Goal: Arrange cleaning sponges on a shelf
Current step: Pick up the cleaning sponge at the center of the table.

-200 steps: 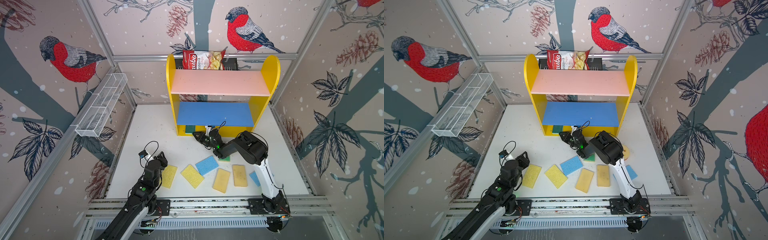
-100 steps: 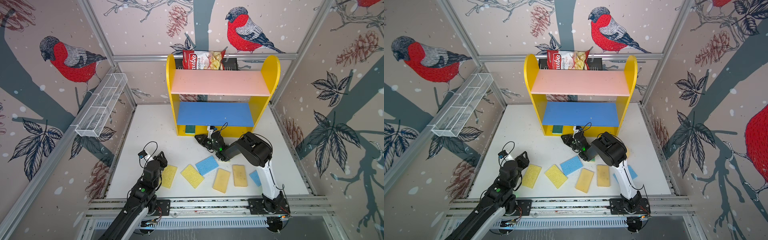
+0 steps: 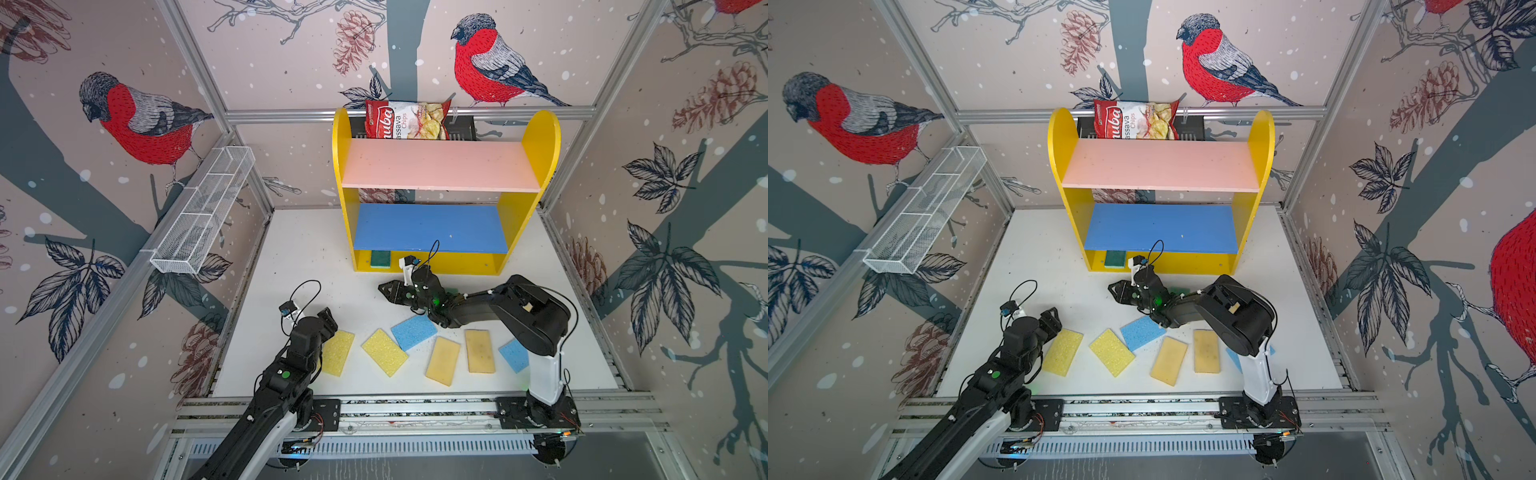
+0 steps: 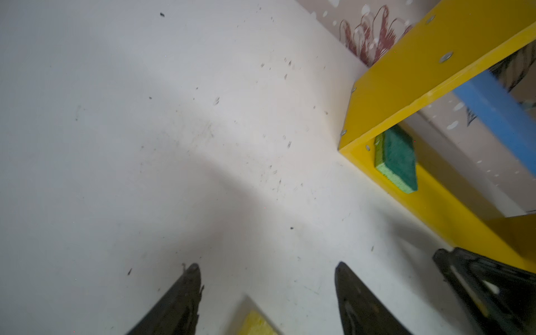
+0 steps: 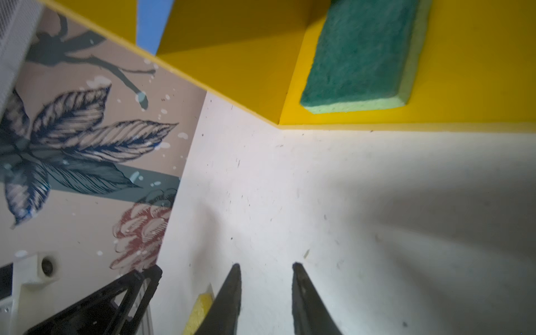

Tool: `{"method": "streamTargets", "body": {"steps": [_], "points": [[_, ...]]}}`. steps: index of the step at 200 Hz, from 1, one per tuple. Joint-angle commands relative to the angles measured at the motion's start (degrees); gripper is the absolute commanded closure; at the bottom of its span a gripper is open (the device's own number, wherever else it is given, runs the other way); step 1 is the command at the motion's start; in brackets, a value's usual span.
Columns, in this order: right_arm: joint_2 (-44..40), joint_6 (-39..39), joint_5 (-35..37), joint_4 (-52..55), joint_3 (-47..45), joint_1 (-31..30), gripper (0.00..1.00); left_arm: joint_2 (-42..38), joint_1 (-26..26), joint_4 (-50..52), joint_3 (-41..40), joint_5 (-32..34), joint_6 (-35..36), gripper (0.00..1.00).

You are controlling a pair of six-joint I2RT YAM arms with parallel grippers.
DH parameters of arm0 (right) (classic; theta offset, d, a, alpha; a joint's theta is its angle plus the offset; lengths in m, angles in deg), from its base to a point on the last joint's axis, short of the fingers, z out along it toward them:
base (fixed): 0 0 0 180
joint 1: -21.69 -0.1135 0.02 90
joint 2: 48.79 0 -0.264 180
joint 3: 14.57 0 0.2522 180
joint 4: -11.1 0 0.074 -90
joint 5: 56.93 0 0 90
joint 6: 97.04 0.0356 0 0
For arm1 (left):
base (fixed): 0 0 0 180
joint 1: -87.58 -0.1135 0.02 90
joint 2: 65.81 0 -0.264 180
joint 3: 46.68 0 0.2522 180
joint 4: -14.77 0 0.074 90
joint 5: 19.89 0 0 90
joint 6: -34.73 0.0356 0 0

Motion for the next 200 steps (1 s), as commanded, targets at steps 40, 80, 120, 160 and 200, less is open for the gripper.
{"method": "streamTargets", "body": {"steps": [40,80,120,160,200], "points": [[-10.4,-10.93,12.51,17.45,-4.76,-1.97,0.43,4.28,-0.11,-2.35,1.32,-6.14,1.53,0.29],[-17.61,-9.32,17.58,22.61,-11.0,1.21,0.4,11.47,-0.04,-7.66,3.95,-7.85,4.89,0.32],[-28.11,-5.96,21.76,23.87,-19.26,5.6,0.41,18.78,0.1,-17.93,3.74,-11.55,5.81,0.34],[-35.8,-2.18,20.84,24.36,-26.16,11.52,0.46,25.13,0.8,-23.4,4.75,-12.96,6.74,0.38],[-35.76,-0.67,18.66,24.98,-28.01,12.94,0.48,30.03,0.81,-29.96,4.81,-14.31,6.35,0.38]]}}
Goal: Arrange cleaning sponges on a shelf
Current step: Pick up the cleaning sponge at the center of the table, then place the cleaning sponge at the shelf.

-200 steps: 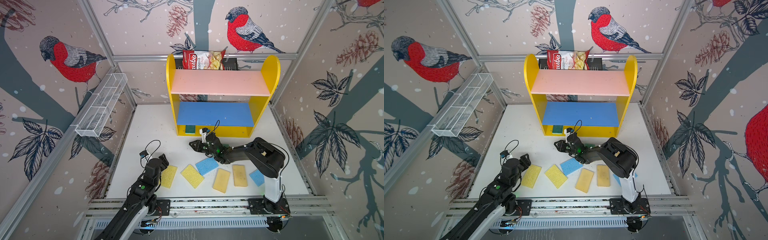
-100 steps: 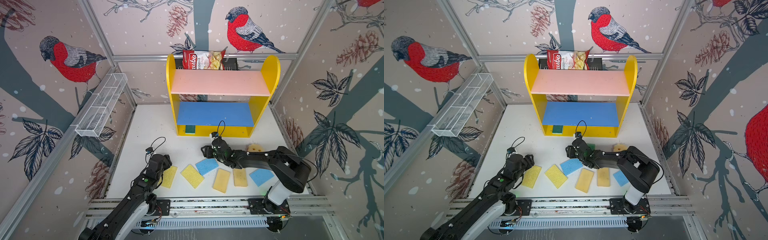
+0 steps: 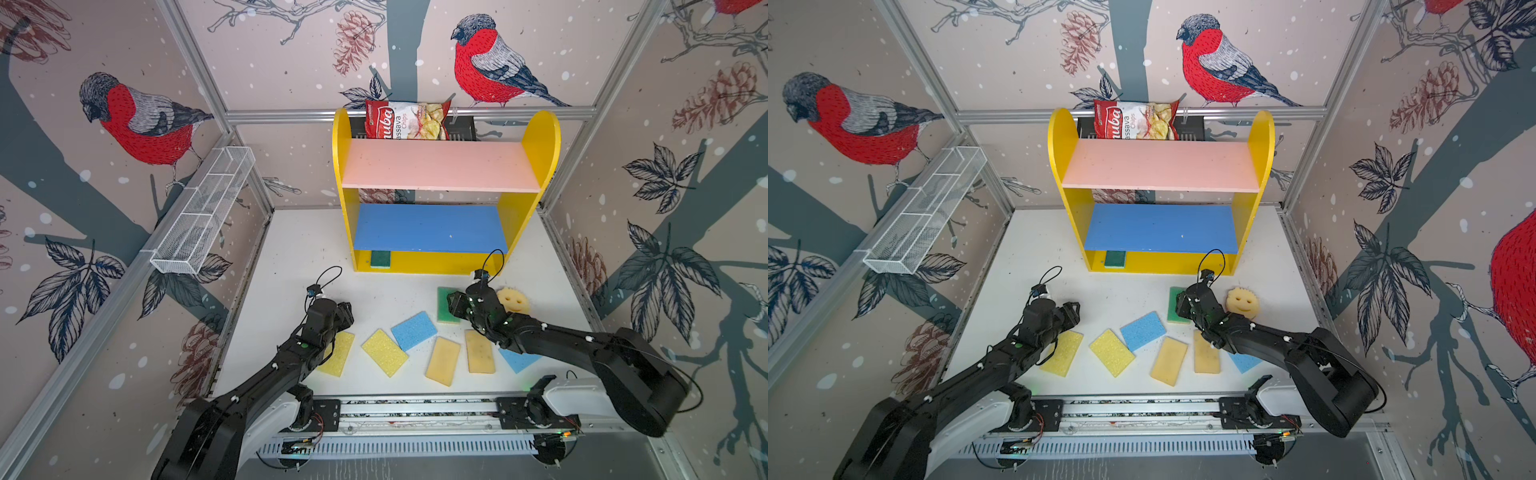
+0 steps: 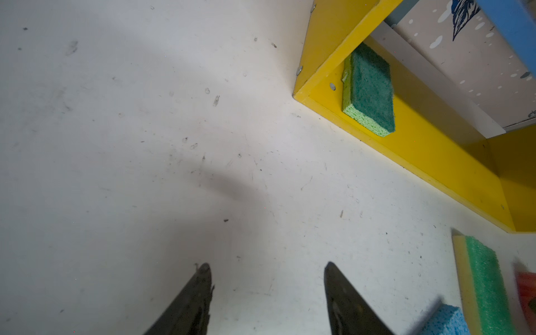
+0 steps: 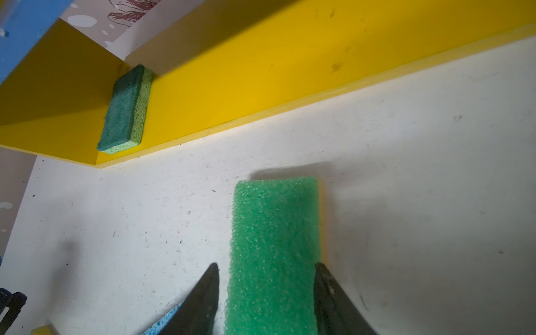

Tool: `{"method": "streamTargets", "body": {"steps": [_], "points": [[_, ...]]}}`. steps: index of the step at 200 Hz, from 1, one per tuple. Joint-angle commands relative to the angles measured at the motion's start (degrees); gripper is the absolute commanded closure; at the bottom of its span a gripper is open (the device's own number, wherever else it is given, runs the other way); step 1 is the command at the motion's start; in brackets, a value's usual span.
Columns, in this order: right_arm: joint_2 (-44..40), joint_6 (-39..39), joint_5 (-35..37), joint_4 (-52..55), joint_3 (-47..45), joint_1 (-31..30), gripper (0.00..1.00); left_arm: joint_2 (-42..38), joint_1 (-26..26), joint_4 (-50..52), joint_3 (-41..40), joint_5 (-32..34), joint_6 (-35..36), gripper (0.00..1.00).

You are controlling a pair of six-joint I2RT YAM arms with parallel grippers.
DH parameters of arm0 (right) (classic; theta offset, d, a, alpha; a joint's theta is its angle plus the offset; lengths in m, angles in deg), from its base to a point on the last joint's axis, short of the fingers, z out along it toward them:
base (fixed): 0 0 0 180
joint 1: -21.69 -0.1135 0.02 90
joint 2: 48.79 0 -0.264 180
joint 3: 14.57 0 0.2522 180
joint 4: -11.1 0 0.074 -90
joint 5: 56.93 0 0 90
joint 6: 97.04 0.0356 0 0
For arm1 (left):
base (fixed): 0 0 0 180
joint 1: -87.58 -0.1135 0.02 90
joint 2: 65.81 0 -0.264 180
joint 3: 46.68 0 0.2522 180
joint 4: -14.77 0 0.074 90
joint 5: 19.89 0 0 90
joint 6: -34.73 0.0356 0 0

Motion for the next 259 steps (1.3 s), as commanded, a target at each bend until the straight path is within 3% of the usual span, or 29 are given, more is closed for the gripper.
{"method": "streamTargets", "body": {"steps": [1,63,96,133,259], "points": [[0.05,2.59,-1.11,0.06,-1.28,-0.03,0.48,2.07,0.0,-7.22,0.44,-1.6,0.21,0.38],[5.76,4.52,-4.48,-7.54,-2.82,-0.13,0.51,9.62,-0.01,-11.23,2.59,-4.16,-0.73,0.39],[10.15,2.63,-5.46,-9.95,0.32,-0.13,0.73,9.8,0.0,-10.44,3.49,-4.44,-0.52,0.4],[14.81,-0.21,-4.43,-11.31,5.59,-0.21,0.88,9.36,0.04,-10.18,3.02,-3.08,-0.55,0.39],[26.14,-9.89,4.19,-21.38,15.83,-2.7,0.92,10.38,-0.07,-9.49,3.21,-2.12,-0.71,0.39]]}}
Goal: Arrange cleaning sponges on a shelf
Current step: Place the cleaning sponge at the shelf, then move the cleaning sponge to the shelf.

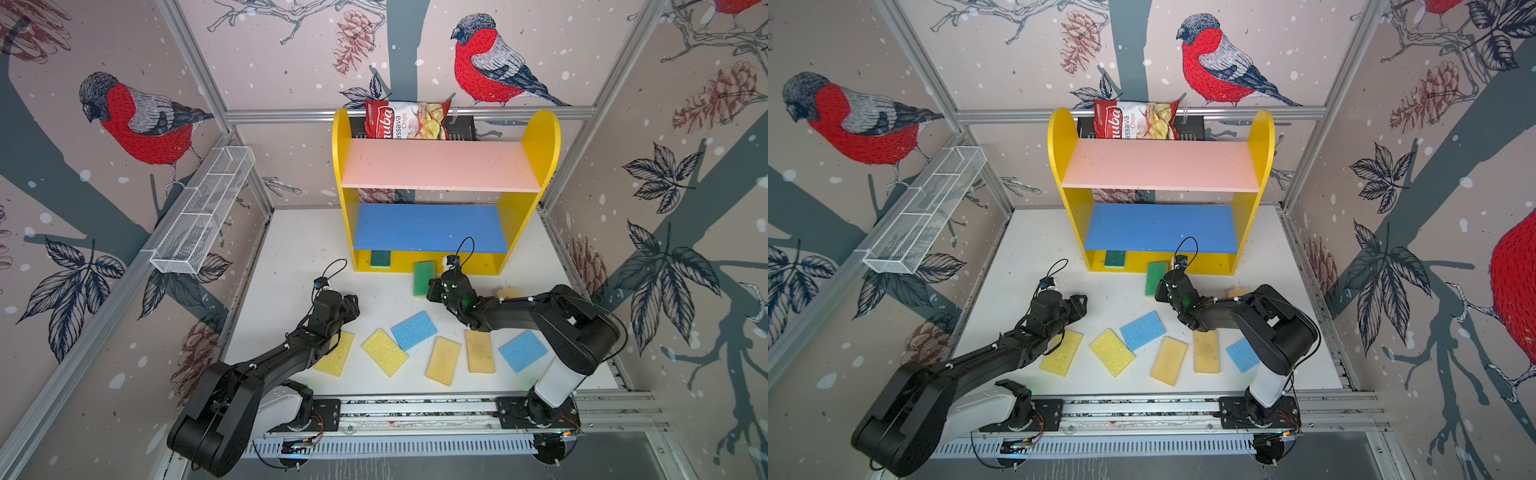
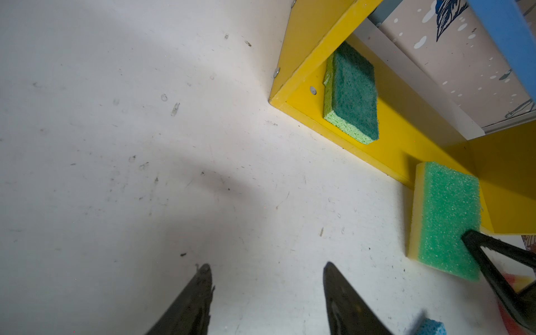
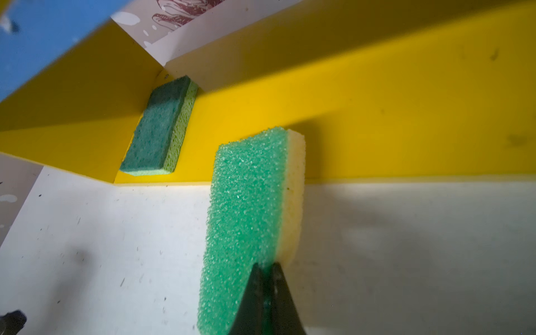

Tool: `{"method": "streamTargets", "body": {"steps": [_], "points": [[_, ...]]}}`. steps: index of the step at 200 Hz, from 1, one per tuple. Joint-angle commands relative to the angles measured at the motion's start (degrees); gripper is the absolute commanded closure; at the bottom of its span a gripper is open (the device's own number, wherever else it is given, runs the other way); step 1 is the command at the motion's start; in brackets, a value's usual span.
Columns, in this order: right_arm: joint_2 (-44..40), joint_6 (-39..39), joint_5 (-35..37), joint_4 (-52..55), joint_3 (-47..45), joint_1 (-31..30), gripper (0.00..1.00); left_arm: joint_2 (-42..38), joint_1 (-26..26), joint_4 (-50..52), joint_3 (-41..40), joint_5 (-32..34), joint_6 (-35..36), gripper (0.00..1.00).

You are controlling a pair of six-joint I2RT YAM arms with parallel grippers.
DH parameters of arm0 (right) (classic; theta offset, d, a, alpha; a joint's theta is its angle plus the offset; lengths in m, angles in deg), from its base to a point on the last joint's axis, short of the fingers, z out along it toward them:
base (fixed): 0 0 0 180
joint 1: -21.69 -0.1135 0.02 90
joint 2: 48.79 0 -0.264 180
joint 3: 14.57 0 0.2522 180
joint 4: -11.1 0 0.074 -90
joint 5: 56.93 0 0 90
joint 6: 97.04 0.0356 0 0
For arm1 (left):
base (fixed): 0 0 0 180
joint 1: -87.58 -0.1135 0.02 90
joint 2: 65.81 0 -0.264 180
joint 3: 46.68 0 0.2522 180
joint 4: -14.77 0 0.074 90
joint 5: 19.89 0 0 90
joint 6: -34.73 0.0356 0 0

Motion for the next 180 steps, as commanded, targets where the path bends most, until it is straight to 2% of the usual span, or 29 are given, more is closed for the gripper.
{"method": "streamTargets", "body": {"steps": [1,25,33,46,62,80,104,118,128,159,180], "points": [[2.25,-2.9,3.19,-4.23,2.15,0.17,0.92,0.25,-0.04,-1.55,0.24,0.75,0.39,0.39],[4.84,-2.74,3.5,-4.35,4.66,1.05,0.88,0.27,-0.09,-0.47,1.02,0.38,0.58,0.39],[5.34,-2.65,3.39,-4.71,5.05,1.36,0.81,0.34,-0.09,-0.13,1.08,0.45,0.52,0.39],[5.34,-2.32,3.73,-4.76,5.13,1.51,0.65,0.32,-0.09,-0.03,1.04,0.8,0.57,0.39],[4.28,-1.41,3.92,-3.95,4.62,1.5,0.53,0.18,-0.11,0.47,0.99,0.64,0.36,0.39],[2.21,-0.45,3.99,-3.31,2.82,1.28,0.47,-0.11,-0.09,0.2,0.63,0.62,0.32,0.39],[-2.7,1.1,5.07,-1.36,-0.93,0.03,0.45,-0.1,-0.09,0.48,0.76,0.32,0.48,0.39],[-5.94,1.61,4.97,-0.98,-3.45,-1.28,0.47,-0.11,-0.09,0.35,0.83,0.28,0.58,0.39],[-7.63,1.87,4.32,-0.88,-4.98,-2.32,0.52,-0.06,-0.08,-0.11,0.77,0.44,0.59,0.39],[-8.83,4.82,-1.52,-1.79,-8.06,-4.16,0.85,0.38,-0.18,-0.14,0.83,0.1,0.54,0.39],[-7.22,7.43,-4.58,-5.68,-10.11,-4.65,0.95,0.51,-0.26,0.29,0.59,0.63,0.33,0.39]]}}
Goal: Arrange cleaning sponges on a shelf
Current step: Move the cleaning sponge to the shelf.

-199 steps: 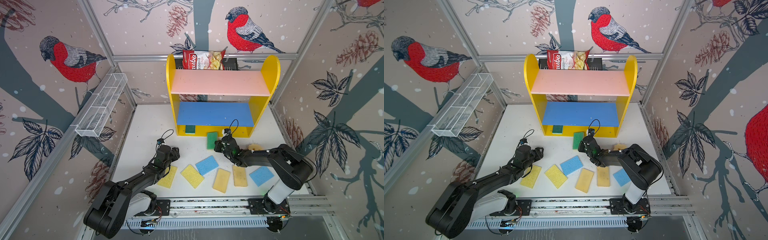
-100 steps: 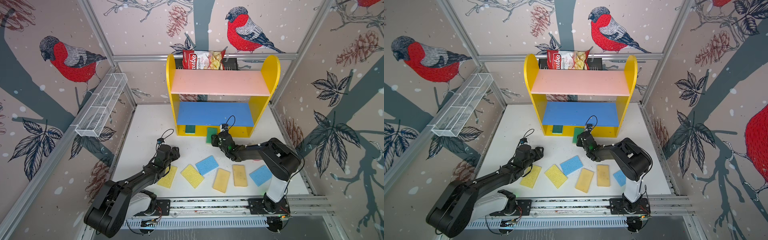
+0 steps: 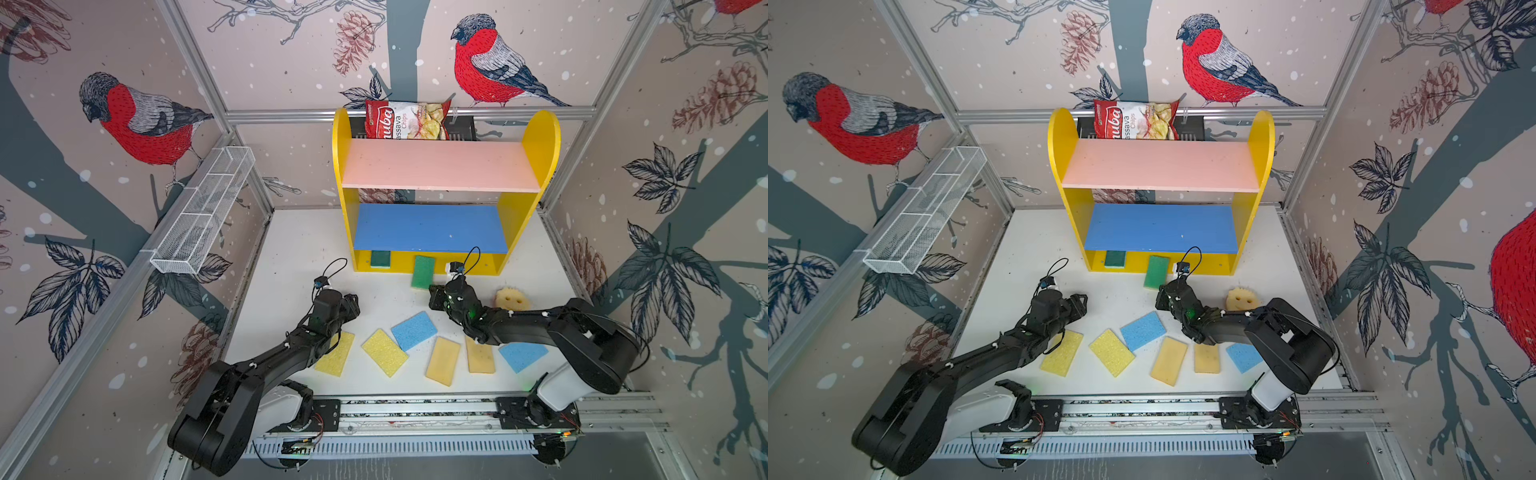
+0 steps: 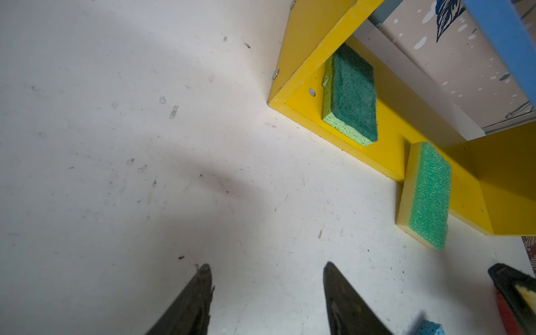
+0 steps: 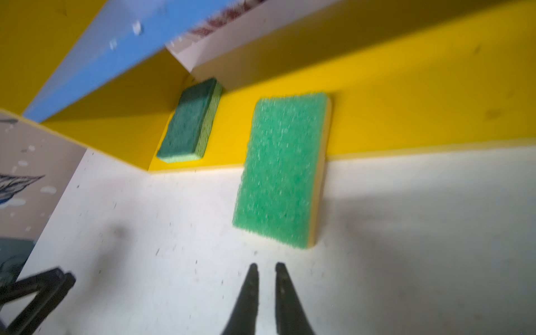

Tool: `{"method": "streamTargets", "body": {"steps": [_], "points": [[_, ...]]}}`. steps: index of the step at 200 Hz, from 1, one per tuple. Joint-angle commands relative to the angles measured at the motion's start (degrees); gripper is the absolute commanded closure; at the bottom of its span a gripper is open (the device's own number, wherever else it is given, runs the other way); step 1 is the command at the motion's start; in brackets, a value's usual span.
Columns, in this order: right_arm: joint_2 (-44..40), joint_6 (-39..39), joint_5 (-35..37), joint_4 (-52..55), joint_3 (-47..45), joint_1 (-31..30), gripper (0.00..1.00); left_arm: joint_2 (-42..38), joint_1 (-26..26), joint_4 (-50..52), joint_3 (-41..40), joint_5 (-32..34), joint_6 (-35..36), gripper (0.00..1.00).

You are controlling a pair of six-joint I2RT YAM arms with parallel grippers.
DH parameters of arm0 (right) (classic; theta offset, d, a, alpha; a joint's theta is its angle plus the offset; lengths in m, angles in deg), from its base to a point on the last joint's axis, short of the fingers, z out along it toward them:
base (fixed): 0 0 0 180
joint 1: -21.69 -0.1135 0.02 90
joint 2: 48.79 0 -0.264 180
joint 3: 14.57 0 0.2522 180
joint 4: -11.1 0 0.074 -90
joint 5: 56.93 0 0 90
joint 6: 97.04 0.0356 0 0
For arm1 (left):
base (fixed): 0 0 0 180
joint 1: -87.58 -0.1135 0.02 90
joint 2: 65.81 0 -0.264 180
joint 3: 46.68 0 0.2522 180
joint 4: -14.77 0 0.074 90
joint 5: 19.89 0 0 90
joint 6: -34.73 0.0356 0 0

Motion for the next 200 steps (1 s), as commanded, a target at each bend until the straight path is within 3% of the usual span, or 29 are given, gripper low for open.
{"method": "streamTargets", "body": {"steps": [1,69,105,200], "points": [[1.32,3.68,-4.75,-4.24,-1.75,-0.45,0.95,0.16,-0.18,-0.14,-0.04,0.7,0.3,0.39],[10.41,9.14,-11.32,-15.53,-3.12,3.9,0.96,-1.9,-0.18,0.83,-1.49,1.13,-0.17,0.39],[15.34,8.84,-12.81,-16.4,-0.47,5.85,0.96,-2.38,-0.18,0.66,-1.88,1.88,0.2,0.39],[19.99,10.21,-11.57,-19.72,3.3,8.06,0.95,2.73,-0.19,0.36,0.59,-0.14,0.07,0.39]]}}
